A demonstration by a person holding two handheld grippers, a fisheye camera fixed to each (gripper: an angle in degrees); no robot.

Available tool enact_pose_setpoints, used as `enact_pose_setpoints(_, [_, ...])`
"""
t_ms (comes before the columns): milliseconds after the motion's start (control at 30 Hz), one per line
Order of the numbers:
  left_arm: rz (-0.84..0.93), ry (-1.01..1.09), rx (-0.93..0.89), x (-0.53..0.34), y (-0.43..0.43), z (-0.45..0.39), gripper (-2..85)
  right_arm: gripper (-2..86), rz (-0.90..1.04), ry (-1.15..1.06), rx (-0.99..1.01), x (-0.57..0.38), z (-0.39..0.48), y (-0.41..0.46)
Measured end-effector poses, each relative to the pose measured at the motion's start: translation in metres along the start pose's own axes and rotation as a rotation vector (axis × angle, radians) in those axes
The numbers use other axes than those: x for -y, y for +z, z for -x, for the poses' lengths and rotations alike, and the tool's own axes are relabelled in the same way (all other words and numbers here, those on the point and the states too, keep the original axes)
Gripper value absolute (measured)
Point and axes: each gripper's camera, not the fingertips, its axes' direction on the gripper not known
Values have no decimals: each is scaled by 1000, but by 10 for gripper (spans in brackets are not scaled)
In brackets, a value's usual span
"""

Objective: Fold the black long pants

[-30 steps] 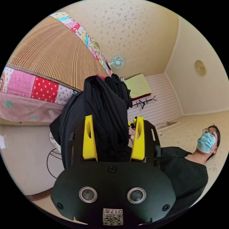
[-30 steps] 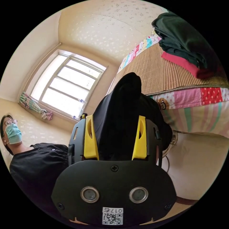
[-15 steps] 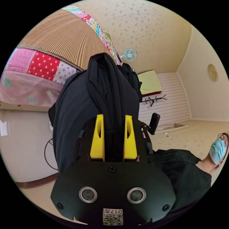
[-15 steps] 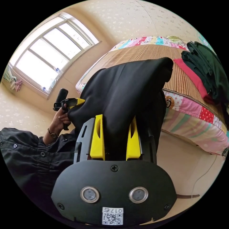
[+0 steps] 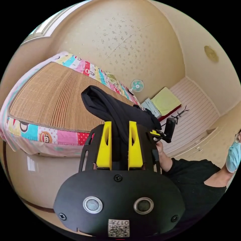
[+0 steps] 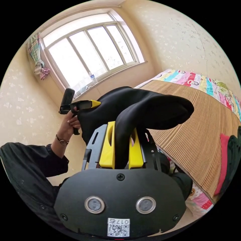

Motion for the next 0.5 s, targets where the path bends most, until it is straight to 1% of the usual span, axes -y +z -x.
enact_pose_setpoints(33, [-22, -36, 54, 39, -23, 22, 114, 82, -23, 36, 13, 39, -2, 21])
enact_pose_setpoints(67, [-40, -71, 70, 56, -36, 37, 121, 96, -27, 84, 26, 77, -6, 45])
enact_pose_setpoints(100, [-79, -141, 111, 87, -61, 72, 134, 103, -21, 98, 25, 96, -8, 59])
enact_pose_setpoints(133, [-116, -210, 193, 107, -88, 106, 136, 112, 12, 101, 15, 127, -12, 87])
enact_pose_setpoints(167, [-141, -242, 249, 113, -103, 122, 136, 112, 68, 123, -3, 146, -22, 114])
enact_pose_setpoints(200, [-191, -319, 363, 112, -129, 148, 137, 108, 95, 163, -3, 149, -30, 125])
enact_pose_setpoints(233, [-238, -397, 418, 97, -148, 168, 137, 97, 146, 265, 13, 144, -49, 140])
enact_pose_setpoints(267, [-254, -413, 412, 88, -153, 175, 138, 84, 161, 327, 53, 127, -64, 144])
enact_pose_setpoints(300, [-271, -406, 364, 64, -155, 185, 138, 82, 151, 332, 76, 115, -69, 143])
enact_pose_setpoints(333, [-261, -392, 330, 37, -148, 191, 137, 79, 131, 325, 93, 89, -76, 139])
enact_pose_setpoints(367, [-244, -389, 325, 23, -141, 193, 137, 77, 142, 330, 67, 62, -84, 133])
enact_pose_setpoints(433, [-167, -382, 347, -41, -102, 194, 137, 75, 154, 327, 22, 22, -97, 116])
enact_pose_setpoints(500, [-113, -360, 345, -90, -66, 185, 135, 75, 123, 341, -25, -17, -109, 84])
